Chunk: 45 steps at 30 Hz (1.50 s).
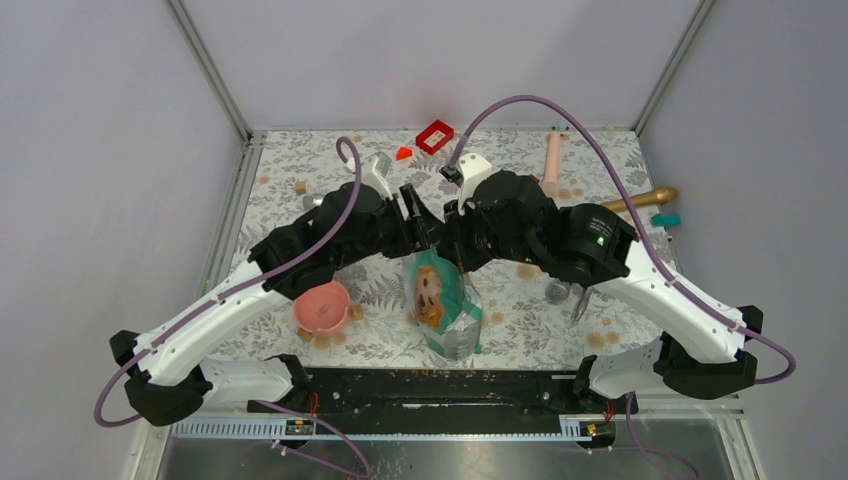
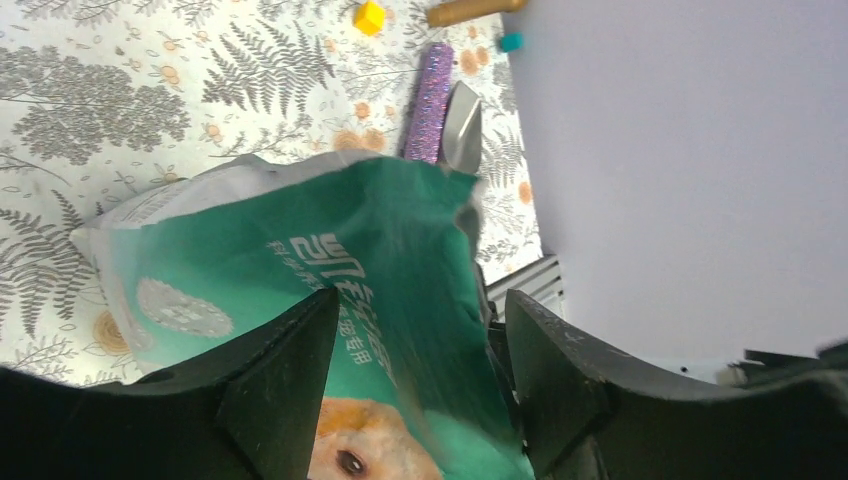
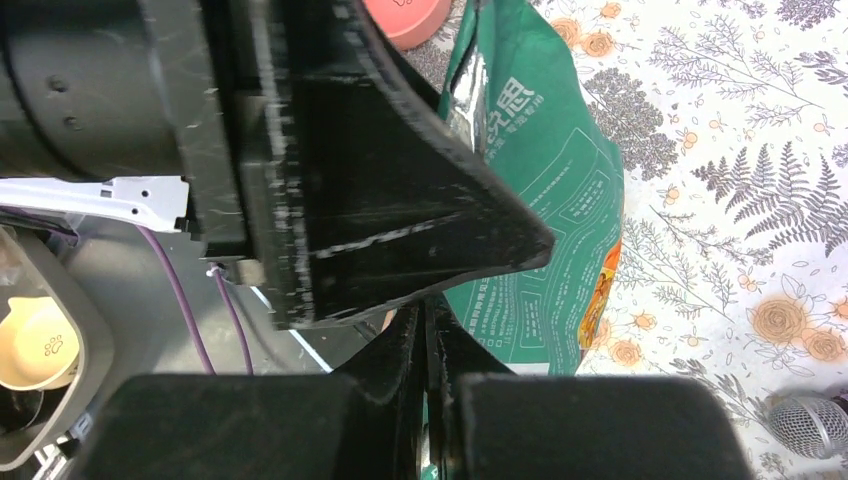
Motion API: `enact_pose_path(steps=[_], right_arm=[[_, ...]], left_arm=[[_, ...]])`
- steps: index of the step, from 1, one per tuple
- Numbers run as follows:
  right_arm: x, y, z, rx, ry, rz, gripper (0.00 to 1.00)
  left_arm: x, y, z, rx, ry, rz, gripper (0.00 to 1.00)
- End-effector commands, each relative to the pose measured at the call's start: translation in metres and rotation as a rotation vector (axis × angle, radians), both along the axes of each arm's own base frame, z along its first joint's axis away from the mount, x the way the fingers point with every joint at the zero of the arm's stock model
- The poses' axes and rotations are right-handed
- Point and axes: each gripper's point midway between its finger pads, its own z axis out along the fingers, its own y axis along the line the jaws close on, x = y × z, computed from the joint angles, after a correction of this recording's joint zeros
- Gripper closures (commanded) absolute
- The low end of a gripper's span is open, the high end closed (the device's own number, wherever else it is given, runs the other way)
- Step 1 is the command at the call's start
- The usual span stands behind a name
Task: Serve the pet food
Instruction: Open the pet food bag at the center of the board.
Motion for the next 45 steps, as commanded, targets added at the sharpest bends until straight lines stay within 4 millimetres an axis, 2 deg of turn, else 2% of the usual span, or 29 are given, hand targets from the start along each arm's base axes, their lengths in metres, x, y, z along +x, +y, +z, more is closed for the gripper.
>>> enact_pose_path(steps=[1, 3, 4, 6, 7, 10, 13, 15, 19, 21, 25, 30, 32, 38, 43, 45], right_arm=[[-0.024, -0.001, 0.005, -0.003, 0.067, 0.108, 1.0], [-0.025, -0.001, 0.006, -0.003, 0.073, 0.119, 1.0], [-0.025, -0.001, 0.005, -0.005, 0.078, 0.119, 1.0], [-0.023, -0.003, 0.0, -0.031, 0.076, 0.11, 1.0], [-0.019, -0.005, -0.003, -0.055, 0.068, 0.099, 1.0], [-0.012, -0.013, -0.015, -0.161, 0.05, 0.094, 0.99], [-0.006, -0.021, -0.028, -0.265, 0.039, 0.092, 0.92], [0.002, -0.028, -0.027, -0.295, 0.007, 0.058, 0.82], [0.014, -0.043, -0.021, -0.361, -0.066, 0.02, 0.69], [0.012, -0.046, -0.028, -0.416, -0.048, 0.048, 0.66], [-0.017, -0.026, -0.044, -0.383, 0.071, 0.225, 0.64], [-0.017, -0.032, -0.06, -0.442, 0.109, 0.217, 0.6], [-0.017, -0.025, -0.06, -0.403, 0.123, 0.223, 0.6], [0.015, -0.016, -0.058, -0.291, 0.109, 0.064, 0.65], [0.027, -0.026, -0.037, -0.201, 0.028, -0.045, 1.0], [0.03, -0.033, -0.027, -0.156, -0.002, -0.091, 1.0]], left_arm=[[0.018, 0.009, -0.009, 0.142, -0.015, 0.086, 0.38], [0.021, 0.008, -0.008, 0.165, -0.013, 0.093, 0.51], [0.021, 0.005, -0.008, 0.169, -0.011, 0.08, 0.62], [0.021, 0.0, -0.009, 0.183, 0.005, 0.06, 0.92], [0.02, -0.002, -0.009, 0.19, 0.01, 0.05, 1.0], [0.019, -0.006, -0.003, 0.189, 0.013, 0.039, 1.0], [0.019, -0.006, 0.009, 0.162, 0.005, 0.046, 1.0], [0.018, -0.005, 0.019, 0.142, -0.011, 0.046, 1.0], [0.015, -0.006, 0.035, 0.104, -0.031, 0.026, 1.0], [0.016, -0.008, 0.043, 0.08, -0.045, 0.031, 1.0], [0.017, -0.01, 0.053, 0.054, -0.065, 0.026, 1.0], [0.019, -0.006, 0.064, 0.034, -0.092, 0.046, 1.0], [0.019, -0.007, 0.068, 0.017, -0.102, 0.041, 1.0], [0.016, -0.006, 0.068, 0.004, -0.105, 0.031, 1.0], [0.015, -0.003, 0.067, 0.007, -0.126, 0.029, 1.0], [0.013, -0.001, 0.07, -0.008, -0.147, 0.02, 0.97]])
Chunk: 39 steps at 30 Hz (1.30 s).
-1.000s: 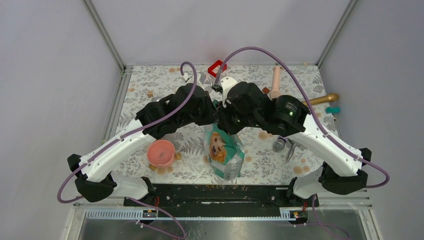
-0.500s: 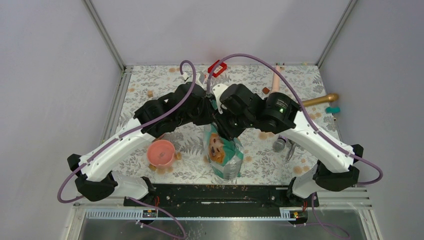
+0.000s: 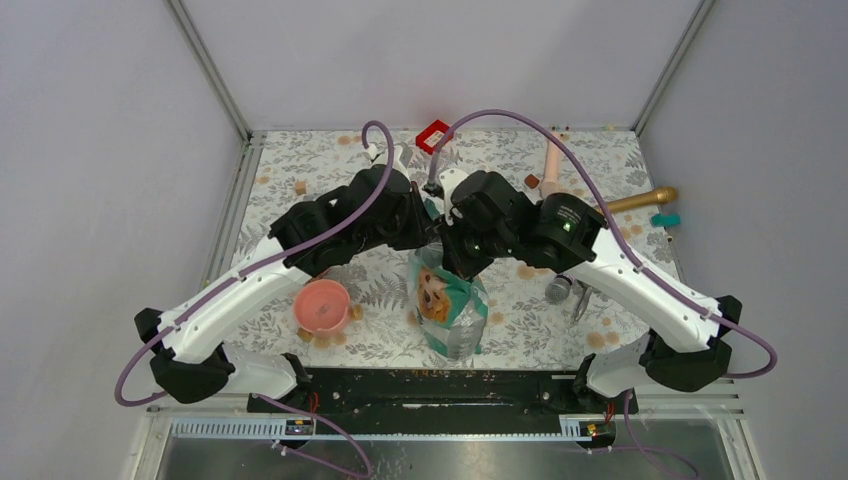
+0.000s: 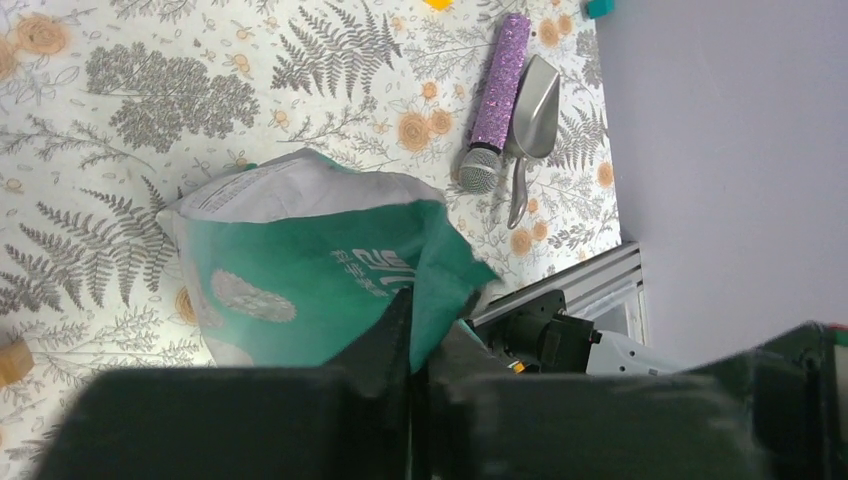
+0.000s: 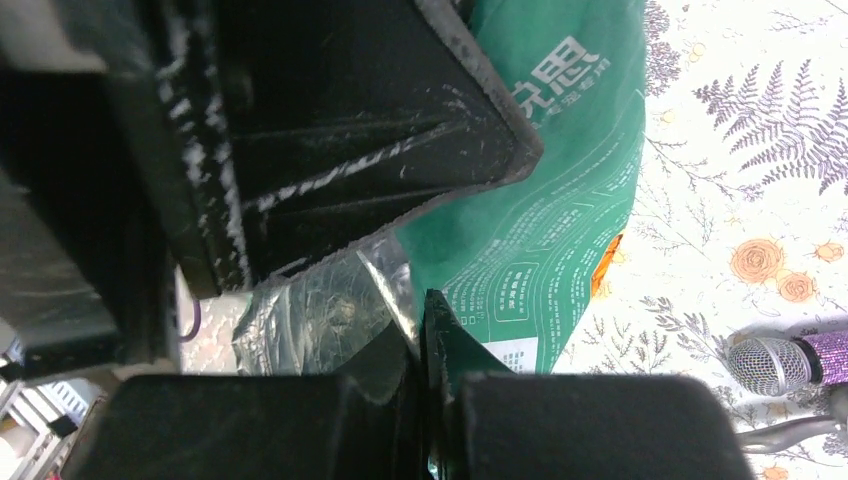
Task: Serve the pet food
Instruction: Open the pet food bag at the center of the board.
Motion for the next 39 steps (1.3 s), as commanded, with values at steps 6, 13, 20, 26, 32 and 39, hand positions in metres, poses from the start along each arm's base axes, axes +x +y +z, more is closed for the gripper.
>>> enact_pose_path(steps=[6, 13, 20, 26, 32, 39], right_arm=[[0.017, -0.024, 0.034, 0.249, -0.117, -0.223, 1.0], [0.009, -0.014, 0.052, 0.414, -0.088, -0.224, 1.0], [0.002, 0.001, 0.066, 0.548, -0.07, -0.188, 1.0], [0.003, -0.001, 0.067, 0.565, -0.071, -0.202, 1.0], [0.009, -0.003, 0.061, 0.554, -0.074, -0.243, 1.0], [0.01, -0.005, 0.062, 0.566, -0.076, -0.261, 1.0]], left_arm=[[-0.015, 0.011, 0.087, -0.289, -0.254, -0.062, 0.22], [-0.04, 0.008, 0.088, -0.361, -0.277, -0.192, 0.01], [-0.039, -0.012, 0.062, -0.324, -0.174, -0.228, 0.04], [-0.041, -0.015, 0.034, -0.273, -0.102, -0.227, 0.23], [-0.059, -0.018, 0.027, -0.313, -0.083, -0.303, 0.29], [-0.07, -0.023, 0.016, -0.329, -0.087, -0.371, 0.5]])
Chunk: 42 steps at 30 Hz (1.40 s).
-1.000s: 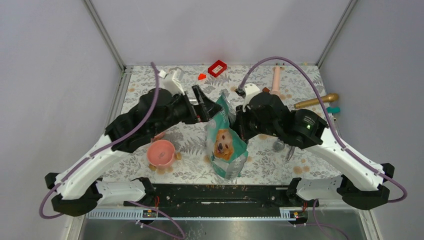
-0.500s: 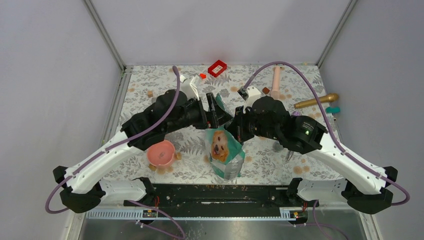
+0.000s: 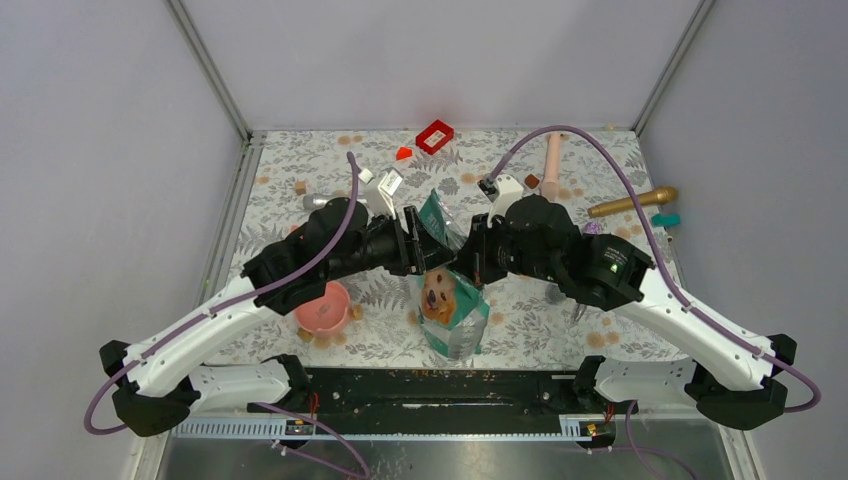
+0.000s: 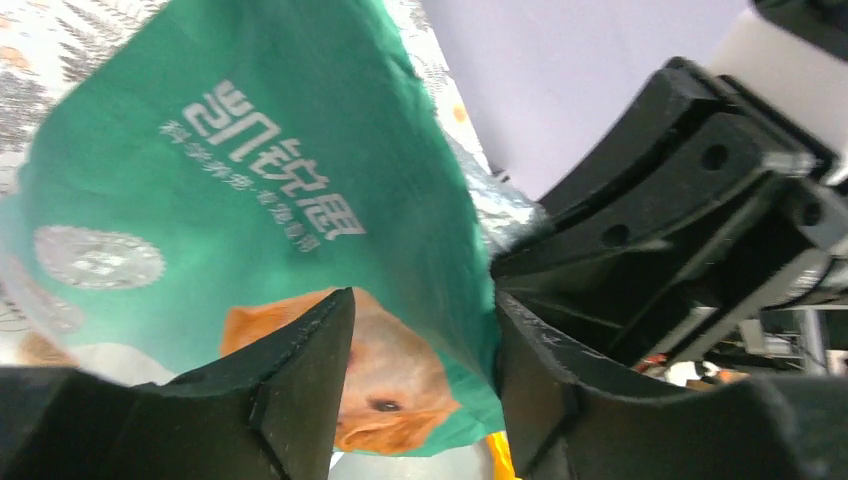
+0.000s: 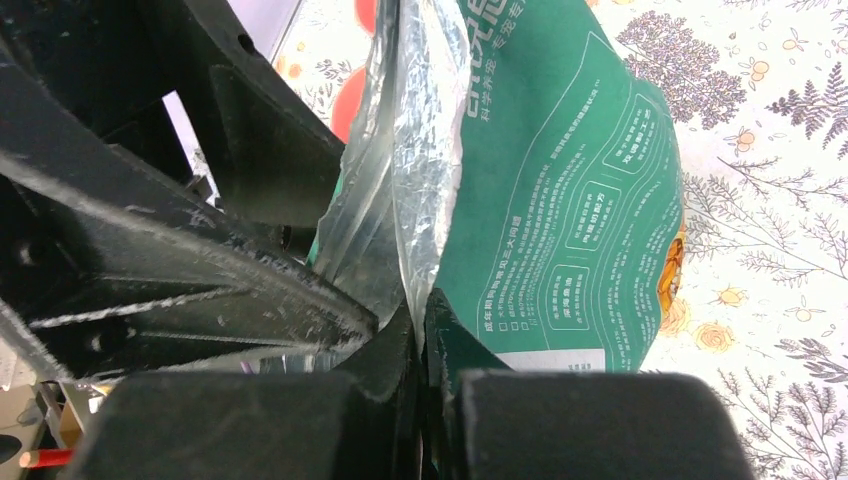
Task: Serve the pet food
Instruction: Open the pet food bag at the center of the board.
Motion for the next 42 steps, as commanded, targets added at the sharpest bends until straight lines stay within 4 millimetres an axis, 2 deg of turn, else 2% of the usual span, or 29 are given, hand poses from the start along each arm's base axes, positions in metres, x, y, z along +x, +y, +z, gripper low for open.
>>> enact_pose_path(steps=[1, 2, 3, 5, 7, 10, 13, 14, 16, 23, 26, 30, 31, 33, 34, 35, 38, 42], right_arm=[[0.012, 0.007, 0.05, 0.179, -0.105, -0.048, 1.0], [0.012, 0.008, 0.052, 0.187, -0.108, -0.042, 1.0], [0.011, 0.009, 0.053, 0.194, -0.114, -0.03, 1.0], [0.014, 0.006, 0.054, 0.18, -0.141, -0.041, 1.0], [0.025, -0.011, 0.053, 0.115, -0.185, -0.114, 1.0], [0.043, -0.067, 0.044, -0.076, -0.264, -0.305, 1.0], [0.054, -0.137, 0.045, -0.269, -0.335, -0.543, 1.0], [0.054, -0.152, 0.045, -0.304, -0.35, -0.586, 1.0], [0.05, -0.164, 0.045, -0.304, -0.361, -0.606, 1.0], [0.041, -0.159, 0.051, -0.203, -0.37, -0.543, 1.0], [0.036, -0.139, 0.054, -0.161, -0.367, -0.445, 1.0], [0.025, -0.1, 0.061, -0.059, -0.356, -0.264, 1.0], [0.023, -0.093, 0.062, -0.046, -0.351, -0.23, 1.0], [0.02, -0.084, 0.062, -0.042, -0.34, -0.189, 1.0], [0.02, -0.081, 0.06, -0.044, -0.334, -0.182, 1.0], [0.021, -0.08, 0.059, -0.045, -0.328, -0.184, 1.0], [0.023, -0.075, 0.055, -0.042, -0.31, -0.186, 1.0], [0.022, -0.065, 0.054, -0.004, -0.293, -0.173, 1.0]], left_arm=[[-0.018, -0.012, 0.008, -0.039, -0.028, -0.118, 0.62], [-0.016, -0.012, 0.006, -0.028, -0.029, -0.113, 0.74], [-0.013, -0.012, 0.004, -0.009, -0.029, -0.099, 0.98], [0.004, -0.001, -0.006, 0.07, -0.029, 0.002, 1.0], [0.022, 0.024, -0.016, 0.169, -0.036, 0.152, 1.0], [0.032, 0.076, -0.026, 0.296, -0.054, 0.342, 1.0], [0.031, 0.12, -0.032, 0.379, -0.066, 0.476, 1.0], [0.027, 0.135, -0.035, 0.405, -0.064, 0.503, 1.0], [0.023, 0.153, -0.042, 0.431, -0.052, 0.553, 1.0], [0.019, 0.14, -0.007, 0.363, -0.099, 0.46, 1.0], [0.015, 0.117, 0.013, 0.303, -0.144, 0.348, 1.0], [0.016, 0.088, 0.03, 0.235, -0.181, 0.254, 1.0], [0.018, 0.08, 0.032, 0.226, -0.184, 0.234, 0.89], [0.019, 0.063, 0.044, 0.168, -0.205, 0.194, 0.48], [0.019, 0.054, 0.049, 0.139, -0.211, 0.172, 0.29], [0.018, 0.045, 0.054, 0.111, -0.216, 0.147, 0.15], [0.023, 0.025, 0.065, 0.075, -0.213, 0.115, 0.03], [0.033, -0.005, 0.053, 0.113, -0.162, 0.071, 0.01]])
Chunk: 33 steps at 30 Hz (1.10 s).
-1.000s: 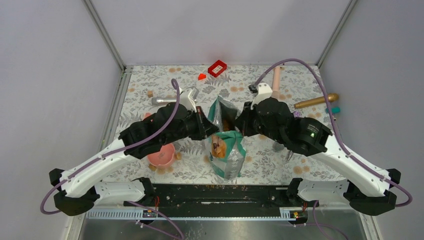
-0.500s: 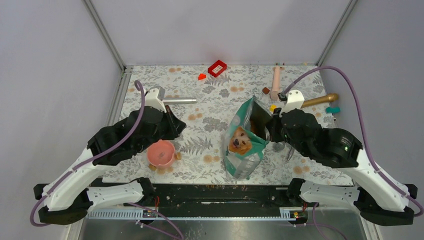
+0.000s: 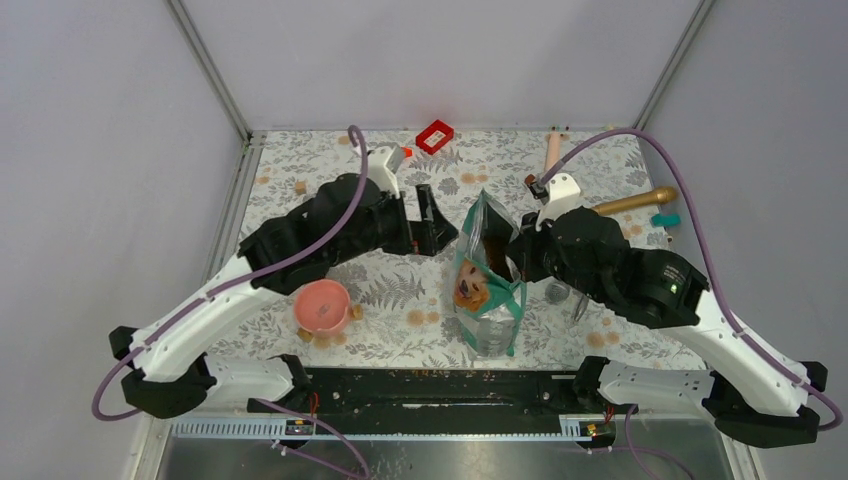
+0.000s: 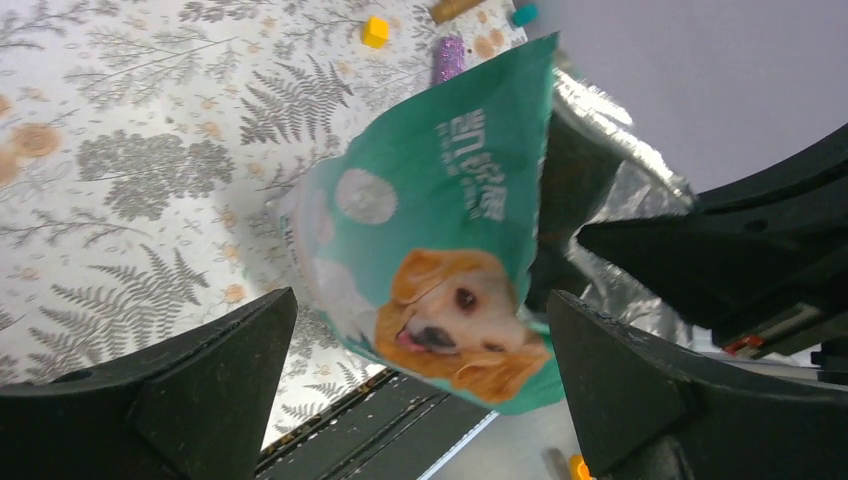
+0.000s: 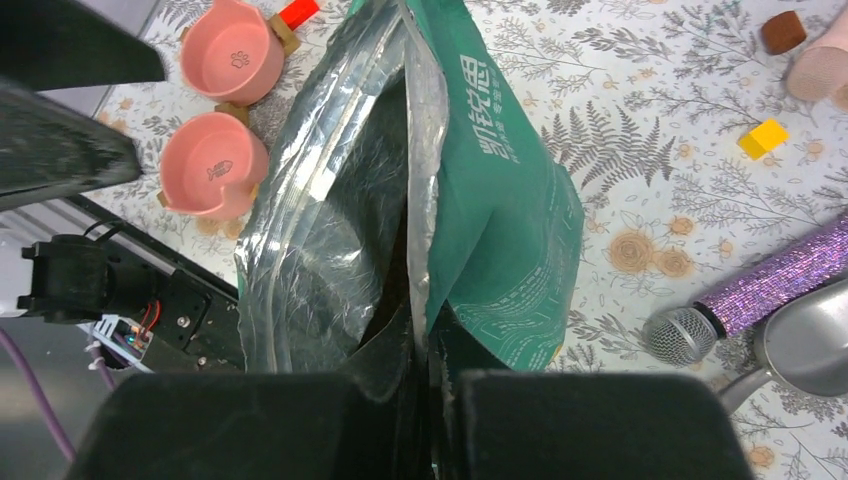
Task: Serve the pet food
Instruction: Open the pet food bag at the center of the board.
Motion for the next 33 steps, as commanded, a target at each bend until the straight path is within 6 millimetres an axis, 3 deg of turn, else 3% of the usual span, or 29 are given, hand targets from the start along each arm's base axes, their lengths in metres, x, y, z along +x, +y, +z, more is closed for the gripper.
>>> enact_pose_path(steps=[1, 6, 8, 11, 12, 14, 17, 18, 20, 24, 28, 31, 33], right_arm=[[0.004, 0.029, 0.041, 0.2, -0.067, 0.05, 1.0], [0.005, 0.039, 0.04, 0.204, -0.047, 0.062, 1.0], [0.005, 0.045, 0.04, 0.208, -0.038, 0.078, 1.0], [0.007, 0.054, 0.039, 0.204, -0.03, 0.095, 1.0], [0.008, 0.056, 0.037, 0.197, -0.027, 0.099, 1.0], [0.009, 0.06, 0.034, 0.181, -0.022, 0.111, 1.0], [0.012, 0.061, 0.028, 0.138, -0.024, 0.115, 1.0], [0.014, 0.057, 0.025, 0.106, -0.025, 0.106, 1.0], [0.019, 0.041, 0.021, 0.025, -0.033, 0.055, 1.0], [0.031, -0.03, 0.021, -0.231, -0.073, -0.176, 1.0], [0.029, -0.091, 0.034, -0.37, -0.121, -0.375, 1.0], [0.024, -0.119, 0.042, -0.434, -0.141, -0.448, 1.0], [0.023, -0.125, 0.045, -0.454, -0.146, -0.466, 1.0]], left_arm=[[0.003, -0.04, 0.025, -0.079, -0.003, -0.1, 0.01], [0.004, -0.068, -0.004, 0.04, 0.074, -0.135, 0.04], [0.006, -0.074, -0.012, 0.101, 0.077, -0.129, 0.1], [0.004, -0.072, -0.028, 0.226, 0.092, -0.116, 0.26], [0.004, -0.068, -0.031, 0.269, 0.086, -0.096, 0.32], [0.003, -0.058, -0.036, 0.363, 0.072, -0.053, 0.56], [0.003, -0.027, -0.034, 0.521, 0.019, 0.045, 0.99], [0.004, -0.011, -0.033, 0.579, 0.004, 0.086, 1.0], [0.005, 0.018, -0.029, 0.654, -0.018, 0.159, 1.0], [0.003, 0.061, -0.024, 0.727, -0.053, 0.231, 1.0], [-0.002, 0.08, -0.016, 0.72, -0.073, 0.228, 1.0], [-0.002, 0.089, -0.007, 0.709, -0.098, 0.24, 1.0], [0.0, 0.091, -0.005, 0.71, -0.107, 0.248, 1.0]])
